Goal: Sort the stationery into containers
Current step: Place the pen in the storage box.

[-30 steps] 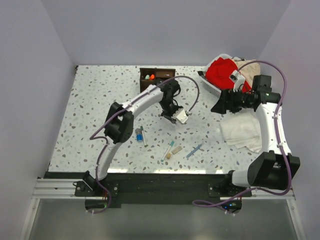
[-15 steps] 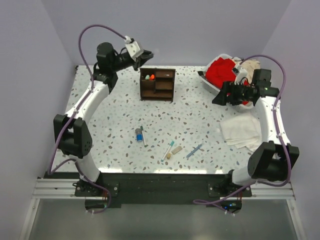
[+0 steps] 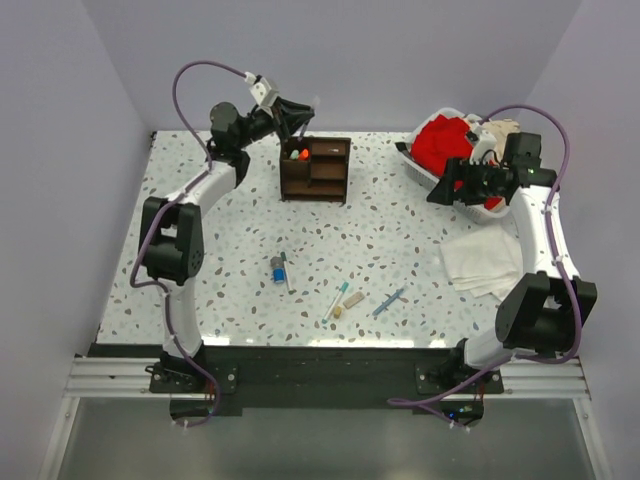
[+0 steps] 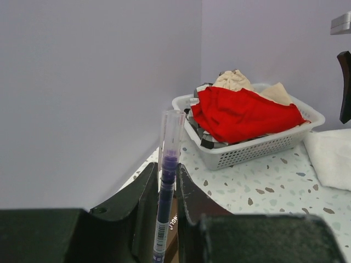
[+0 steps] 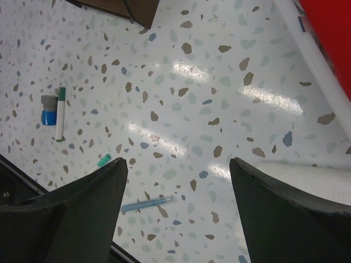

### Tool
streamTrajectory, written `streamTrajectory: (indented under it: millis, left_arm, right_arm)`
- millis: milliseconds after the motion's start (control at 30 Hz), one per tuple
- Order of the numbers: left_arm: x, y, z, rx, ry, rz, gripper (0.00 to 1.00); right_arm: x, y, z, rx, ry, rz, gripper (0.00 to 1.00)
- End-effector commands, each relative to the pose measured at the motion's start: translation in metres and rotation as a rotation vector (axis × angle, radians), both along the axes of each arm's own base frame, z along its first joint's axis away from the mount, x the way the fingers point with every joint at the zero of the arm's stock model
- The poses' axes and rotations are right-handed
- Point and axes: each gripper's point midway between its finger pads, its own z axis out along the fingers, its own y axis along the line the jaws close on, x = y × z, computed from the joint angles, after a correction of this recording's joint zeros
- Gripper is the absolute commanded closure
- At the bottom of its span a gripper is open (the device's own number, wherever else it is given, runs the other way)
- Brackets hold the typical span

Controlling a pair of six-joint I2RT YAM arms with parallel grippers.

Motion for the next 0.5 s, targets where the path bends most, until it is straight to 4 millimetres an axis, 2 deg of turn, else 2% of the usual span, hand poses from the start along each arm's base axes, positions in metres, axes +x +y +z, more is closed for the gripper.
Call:
streamTrajectory:
  millis: [0, 167, 400, 467]
  left_arm:
    - [0.015, 0.008, 0.026, -0.044, -0.091, 0.020, 1.00]
    - [0.034, 0.007, -0.005, -0.023, -0.055, 0.025, 1.00]
    - [0.047, 0.013, -0.034, 0.000, -0.021, 0.040, 1.00]
    - [0.054, 0.017, -0.042, 0.000, -0.007, 0.059, 0.95]
  right_arm:
    - [0.002, -0.006, 0.012, -0.029, -0.037, -0.022, 0.21]
    - [0.001, -0.008, 0.007, -0.043, -0.021, -0.024, 0.21]
    - [0.008, -0.011, 0.005, -0.051, -0.015, -0.029, 0.20]
    - [0.010, -0.011, 0.004, -0.051, -0.011, -0.031, 0.20]
